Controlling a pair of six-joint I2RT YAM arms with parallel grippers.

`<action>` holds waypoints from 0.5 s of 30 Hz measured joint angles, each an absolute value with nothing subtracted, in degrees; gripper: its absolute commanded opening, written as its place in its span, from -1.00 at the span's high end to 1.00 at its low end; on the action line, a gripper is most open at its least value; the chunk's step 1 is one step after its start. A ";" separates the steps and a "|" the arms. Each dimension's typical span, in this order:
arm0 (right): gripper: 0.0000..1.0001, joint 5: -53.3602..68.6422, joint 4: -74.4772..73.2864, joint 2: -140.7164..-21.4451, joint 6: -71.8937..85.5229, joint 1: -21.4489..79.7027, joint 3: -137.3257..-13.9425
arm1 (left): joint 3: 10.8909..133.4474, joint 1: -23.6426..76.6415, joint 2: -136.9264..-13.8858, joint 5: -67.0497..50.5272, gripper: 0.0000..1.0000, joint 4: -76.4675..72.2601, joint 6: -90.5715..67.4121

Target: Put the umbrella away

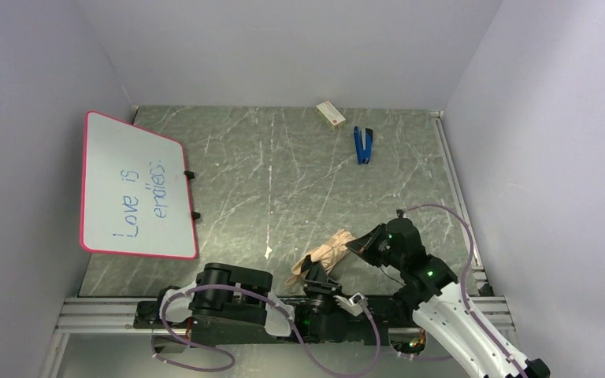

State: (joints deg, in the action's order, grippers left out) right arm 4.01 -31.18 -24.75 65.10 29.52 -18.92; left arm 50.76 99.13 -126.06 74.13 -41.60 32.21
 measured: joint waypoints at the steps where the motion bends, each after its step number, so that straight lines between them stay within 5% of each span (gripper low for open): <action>1: 1.00 3.75 -31.07 -25.15 65.43 29.52 -18.94 | 50.85 99.18 -126.17 74.26 0.90 -41.65 32.40; 15: 1.00 2.70 -24.29 -39.27 66.59 29.47 -21.87 | 50.83 99.37 -126.69 74.61 0.90 -43.64 34.61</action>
State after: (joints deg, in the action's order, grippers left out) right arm 2.70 -24.29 -39.27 66.59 29.47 -21.87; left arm 50.83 99.37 -126.69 74.61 -43.64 34.61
